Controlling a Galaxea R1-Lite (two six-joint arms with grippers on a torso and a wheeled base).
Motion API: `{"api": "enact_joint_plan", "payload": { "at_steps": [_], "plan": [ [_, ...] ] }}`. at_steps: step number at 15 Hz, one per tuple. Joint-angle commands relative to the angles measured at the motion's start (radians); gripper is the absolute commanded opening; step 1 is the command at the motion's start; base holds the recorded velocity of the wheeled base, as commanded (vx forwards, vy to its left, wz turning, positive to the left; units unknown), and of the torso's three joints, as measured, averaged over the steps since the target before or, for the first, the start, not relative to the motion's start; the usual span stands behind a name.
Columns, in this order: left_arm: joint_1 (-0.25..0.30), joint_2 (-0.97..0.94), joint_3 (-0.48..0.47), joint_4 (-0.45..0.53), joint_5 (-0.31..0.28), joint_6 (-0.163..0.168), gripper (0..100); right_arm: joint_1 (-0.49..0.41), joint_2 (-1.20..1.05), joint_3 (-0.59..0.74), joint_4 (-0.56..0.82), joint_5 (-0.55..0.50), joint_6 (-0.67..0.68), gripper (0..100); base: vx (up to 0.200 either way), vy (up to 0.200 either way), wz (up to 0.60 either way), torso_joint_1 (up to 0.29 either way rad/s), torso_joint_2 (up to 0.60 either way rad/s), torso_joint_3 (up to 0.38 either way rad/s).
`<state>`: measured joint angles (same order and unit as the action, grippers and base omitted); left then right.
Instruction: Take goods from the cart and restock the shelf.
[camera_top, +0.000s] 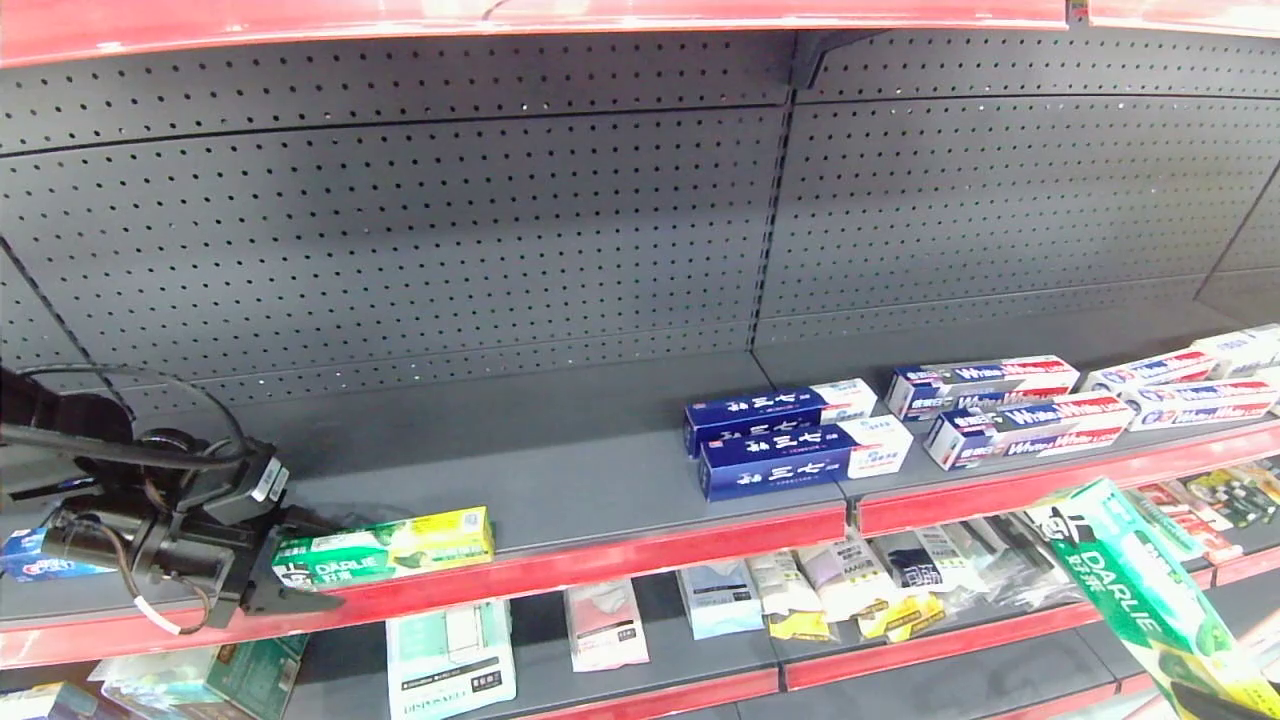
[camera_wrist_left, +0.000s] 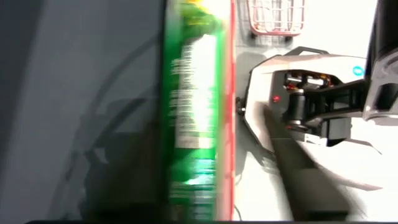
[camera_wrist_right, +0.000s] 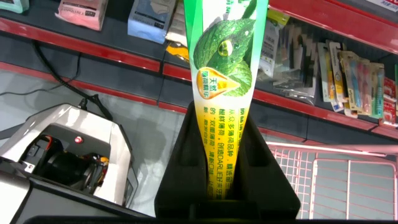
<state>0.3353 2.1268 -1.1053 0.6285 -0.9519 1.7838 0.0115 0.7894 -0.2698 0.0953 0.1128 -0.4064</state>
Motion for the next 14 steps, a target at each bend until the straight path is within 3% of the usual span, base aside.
{"api": "enact_joint_plan", "payload": {
  "at_steps": [1, 4, 14],
  "plan": [
    [0.001, -0.005, 0.005, -0.004, -0.004, 0.000, 100, 0.001, -0.002, 0.000, 0.000, 0.001, 0.000, 0, 0.000, 0.000, 0.00, 0.000, 0.00, 0.000],
    [0.001, -0.021, 0.010, 0.011, -0.005, 0.000, 100, -0.001, -0.005, 0.000, 0.000, -0.001, 0.000, 0, 0.000, 0.000, 0.00, 0.000, 0.00, 0.000],
    [0.116, -0.120, -0.024, 0.031, -0.068, -0.004, 100, 0.001, -0.009, 0.000, 0.000, 0.001, 0.000, 0, 0.000, 0.000, 0.00, 0.000, 0.00, 0.000]
  ]
}}
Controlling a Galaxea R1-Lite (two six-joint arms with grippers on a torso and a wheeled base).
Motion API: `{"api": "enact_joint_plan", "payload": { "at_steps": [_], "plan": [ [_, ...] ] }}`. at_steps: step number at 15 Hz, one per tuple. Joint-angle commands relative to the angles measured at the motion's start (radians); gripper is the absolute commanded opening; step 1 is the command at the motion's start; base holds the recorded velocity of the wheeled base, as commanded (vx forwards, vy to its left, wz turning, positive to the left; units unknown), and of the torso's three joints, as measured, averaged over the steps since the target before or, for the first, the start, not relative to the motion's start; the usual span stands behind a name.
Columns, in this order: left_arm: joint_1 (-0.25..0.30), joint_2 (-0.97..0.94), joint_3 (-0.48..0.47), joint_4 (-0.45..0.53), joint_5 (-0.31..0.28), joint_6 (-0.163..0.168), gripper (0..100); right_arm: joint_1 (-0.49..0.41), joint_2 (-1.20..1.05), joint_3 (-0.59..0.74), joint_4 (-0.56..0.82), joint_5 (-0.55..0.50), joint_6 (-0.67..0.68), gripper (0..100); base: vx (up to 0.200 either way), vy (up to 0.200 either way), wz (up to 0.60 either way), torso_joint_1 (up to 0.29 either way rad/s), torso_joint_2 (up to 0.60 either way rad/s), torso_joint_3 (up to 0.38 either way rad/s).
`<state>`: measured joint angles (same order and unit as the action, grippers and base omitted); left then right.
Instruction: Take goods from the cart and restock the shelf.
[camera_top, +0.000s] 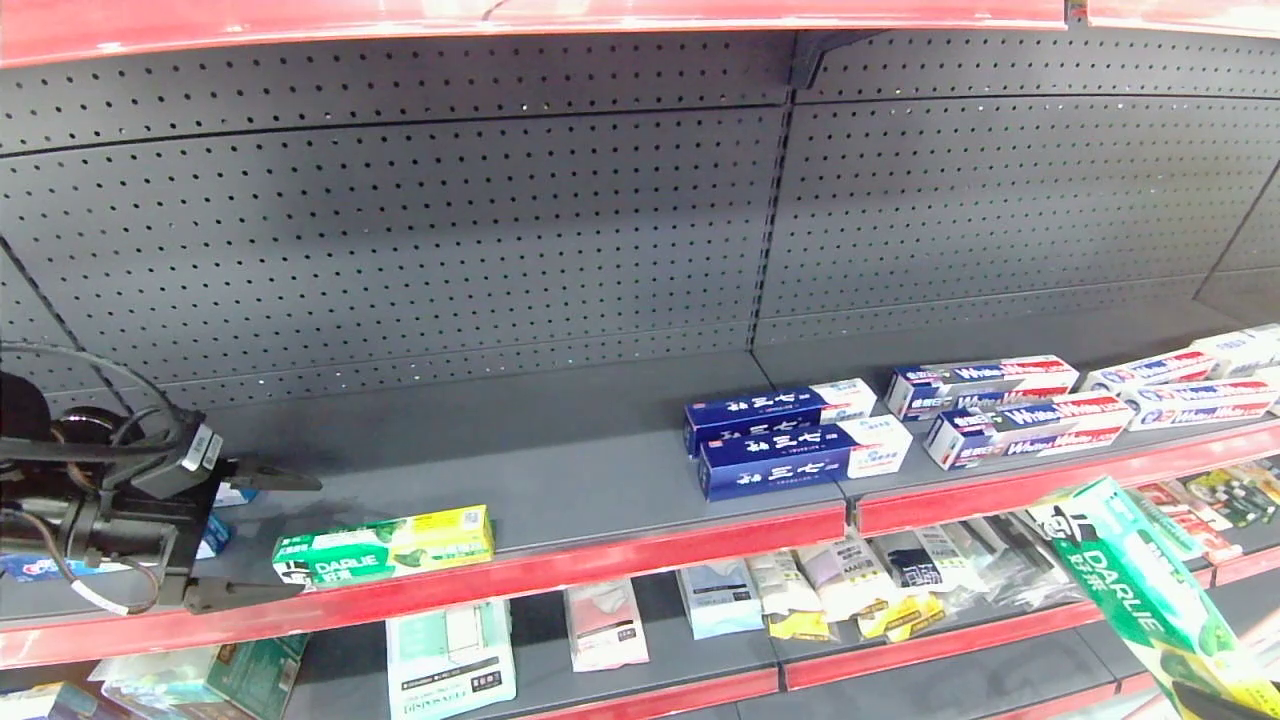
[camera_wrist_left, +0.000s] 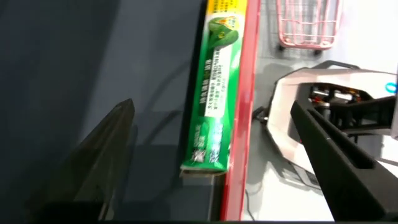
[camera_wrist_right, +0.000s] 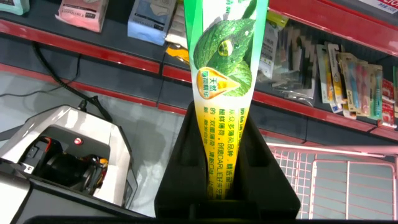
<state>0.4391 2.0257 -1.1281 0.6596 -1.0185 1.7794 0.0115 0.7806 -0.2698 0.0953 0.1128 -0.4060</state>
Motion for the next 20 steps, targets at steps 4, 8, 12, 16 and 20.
{"api": "enact_joint_plan", "payload": {
  "at_steps": [4, 8, 12, 16, 20],
  "plan": [
    [0.059, -0.098, 0.007, 0.000, -0.003, -0.001, 100, 0.001, -0.001, 0.000, 0.000, 0.001, 0.001, 0, 0.000, 0.000, 0.00, 0.000, 0.00, 0.000],
    [0.107, -0.191, 0.005, -0.006, -0.006, -0.001, 100, -0.001, -0.001, -0.009, -0.002, 0.002, 0.003, 0, 0.000, 0.000, 0.00, 0.000, 0.00, 0.000],
    [0.191, -0.285, 0.007, -0.028, -0.006, -0.018, 100, 0.001, 0.000, -0.034, -0.002, 0.004, 0.003, 0, 0.000, 0.000, 0.00, 0.000, 0.00, 0.000],
    [0.256, -0.335, 0.065, -0.143, -0.003, -0.023, 100, 0.001, -0.003, -0.048, -0.002, 0.005, 0.009, 0, 0.000, 0.000, 0.00, 0.000, 0.00, 0.000],
    [0.259, -0.334, 0.189, -0.429, 0.000, -0.054, 100, 0.001, -0.021, -0.063, -0.002, 0.010, 0.012, 0, 0.000, 0.000, 0.00, 0.000, 0.00, 0.000]
  ]
}}
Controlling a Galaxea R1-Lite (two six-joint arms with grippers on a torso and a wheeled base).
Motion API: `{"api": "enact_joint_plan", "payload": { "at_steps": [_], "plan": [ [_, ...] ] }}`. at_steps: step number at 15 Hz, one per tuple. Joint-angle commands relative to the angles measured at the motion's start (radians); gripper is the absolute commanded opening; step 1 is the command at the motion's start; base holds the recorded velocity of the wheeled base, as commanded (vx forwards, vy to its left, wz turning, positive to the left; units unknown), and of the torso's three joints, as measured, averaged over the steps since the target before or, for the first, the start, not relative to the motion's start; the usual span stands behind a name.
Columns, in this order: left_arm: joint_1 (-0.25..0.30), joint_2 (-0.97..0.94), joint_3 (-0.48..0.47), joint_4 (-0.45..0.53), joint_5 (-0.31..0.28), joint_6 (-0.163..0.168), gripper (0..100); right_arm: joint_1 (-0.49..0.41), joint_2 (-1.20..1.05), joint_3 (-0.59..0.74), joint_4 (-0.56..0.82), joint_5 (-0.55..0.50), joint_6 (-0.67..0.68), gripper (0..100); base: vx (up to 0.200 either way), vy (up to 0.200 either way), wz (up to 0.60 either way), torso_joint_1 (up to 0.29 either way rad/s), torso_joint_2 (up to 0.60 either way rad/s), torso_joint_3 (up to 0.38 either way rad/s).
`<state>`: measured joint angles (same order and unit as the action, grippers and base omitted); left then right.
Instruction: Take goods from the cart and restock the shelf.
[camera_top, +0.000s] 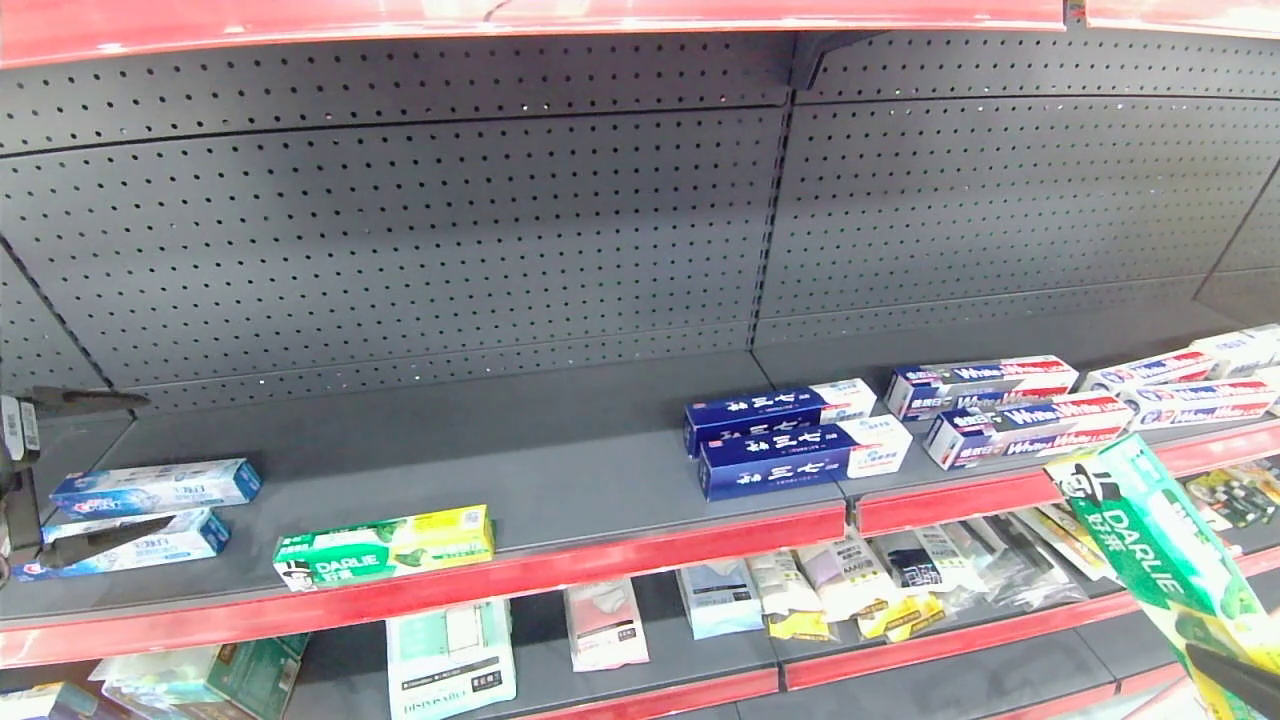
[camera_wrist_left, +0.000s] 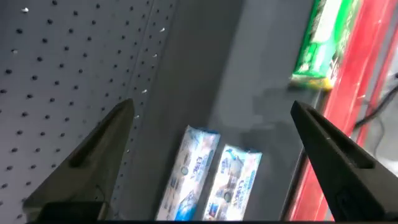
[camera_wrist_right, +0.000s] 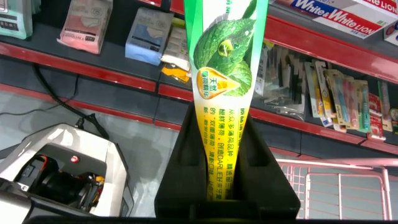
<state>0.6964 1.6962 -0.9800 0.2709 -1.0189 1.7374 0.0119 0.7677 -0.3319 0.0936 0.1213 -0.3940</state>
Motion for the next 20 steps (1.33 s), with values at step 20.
{"api": "enact_joint_plan", "payload": {
  "at_steps": [20],
  "plan": [
    [-0.342, -0.446, 0.738, -1.064, 0.790, -1.530, 100, 0.002, 0.009, -0.018, 0.000, 0.029, 0.061, 0, 0.000, 0.000, 0.00, 0.000, 0.00, 0.000]
  ]
}}
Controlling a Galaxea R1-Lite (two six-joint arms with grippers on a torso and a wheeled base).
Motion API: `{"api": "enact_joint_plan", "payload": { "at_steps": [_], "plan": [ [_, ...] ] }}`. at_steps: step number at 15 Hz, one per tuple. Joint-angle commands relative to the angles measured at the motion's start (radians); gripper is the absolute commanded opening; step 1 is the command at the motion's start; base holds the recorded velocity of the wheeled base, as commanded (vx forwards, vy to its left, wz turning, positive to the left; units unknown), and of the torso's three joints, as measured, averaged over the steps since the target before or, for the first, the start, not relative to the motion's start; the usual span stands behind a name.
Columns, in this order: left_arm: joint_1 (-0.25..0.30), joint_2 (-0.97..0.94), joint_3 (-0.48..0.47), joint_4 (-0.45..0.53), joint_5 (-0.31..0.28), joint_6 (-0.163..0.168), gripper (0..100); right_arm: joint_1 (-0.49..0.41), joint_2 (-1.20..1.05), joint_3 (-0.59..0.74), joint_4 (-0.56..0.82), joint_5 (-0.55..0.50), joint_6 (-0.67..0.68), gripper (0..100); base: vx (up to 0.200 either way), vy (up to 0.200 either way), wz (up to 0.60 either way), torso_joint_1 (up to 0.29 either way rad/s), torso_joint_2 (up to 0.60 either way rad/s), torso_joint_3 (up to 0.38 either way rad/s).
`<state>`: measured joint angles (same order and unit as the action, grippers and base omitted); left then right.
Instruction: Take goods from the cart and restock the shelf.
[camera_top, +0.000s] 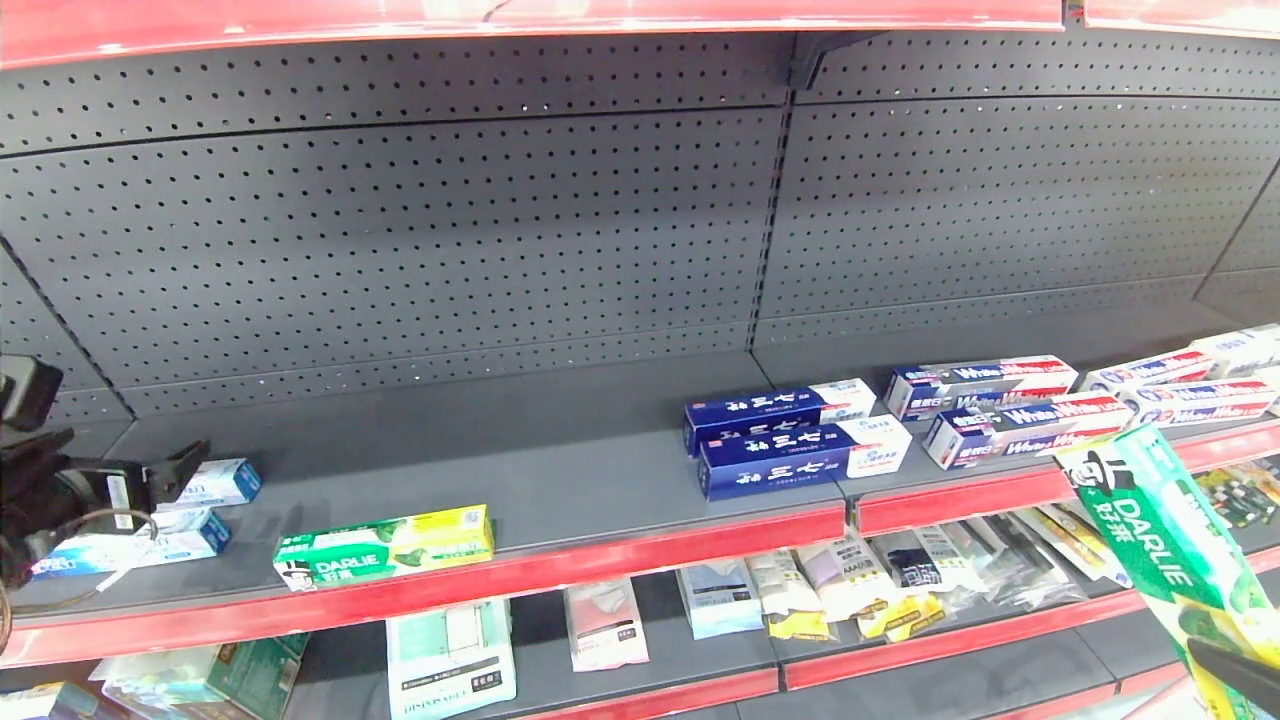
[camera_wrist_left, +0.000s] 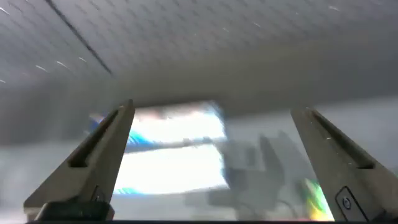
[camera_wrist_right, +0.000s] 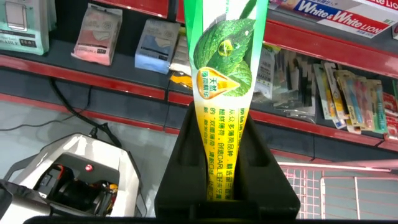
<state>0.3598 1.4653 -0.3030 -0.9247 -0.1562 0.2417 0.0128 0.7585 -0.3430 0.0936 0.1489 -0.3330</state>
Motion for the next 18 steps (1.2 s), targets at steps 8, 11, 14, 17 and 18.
{"api": "enact_joint_plan", "payload": {
  "at_steps": [8, 11, 14, 17, 18],
  "plan": [
    [-0.009, -0.928, -0.008, 0.935, -0.356, -0.088, 100, -0.004, 0.143, -0.018, -0.167, 0.017, -0.003, 0, 0.000, 0.000, 0.00, 0.000, 0.00, 0.000],
    [-0.032, -1.119, -0.045, 1.136, -0.413, -0.091, 100, -0.004, 0.131, -0.010, -0.167, -0.003, -0.020, 0, 0.000, 0.000, 0.00, 0.000, 0.00, 0.000],
    [-0.119, -1.201, -0.091, 1.276, -0.414, -0.091, 100, -0.004, 0.133, -0.019, -0.167, -0.019, -0.024, 0, 0.000, 0.000, 0.00, 0.000, 0.00, 0.000],
    [-0.301, -1.284, -0.165, 1.440, -0.413, -0.101, 100, -0.007, 0.137, -0.022, -0.167, -0.020, -0.023, 0, 0.000, 0.000, 0.00, 0.000, 0.00, 0.000],
    [-0.332, -1.300, -0.185, 1.486, -0.413, -0.102, 100, -0.008, 0.139, -0.024, -0.169, -0.020, -0.023, 0, 0.000, 0.000, 0.00, 0.000, 0.00, 0.000]
  ]
}}
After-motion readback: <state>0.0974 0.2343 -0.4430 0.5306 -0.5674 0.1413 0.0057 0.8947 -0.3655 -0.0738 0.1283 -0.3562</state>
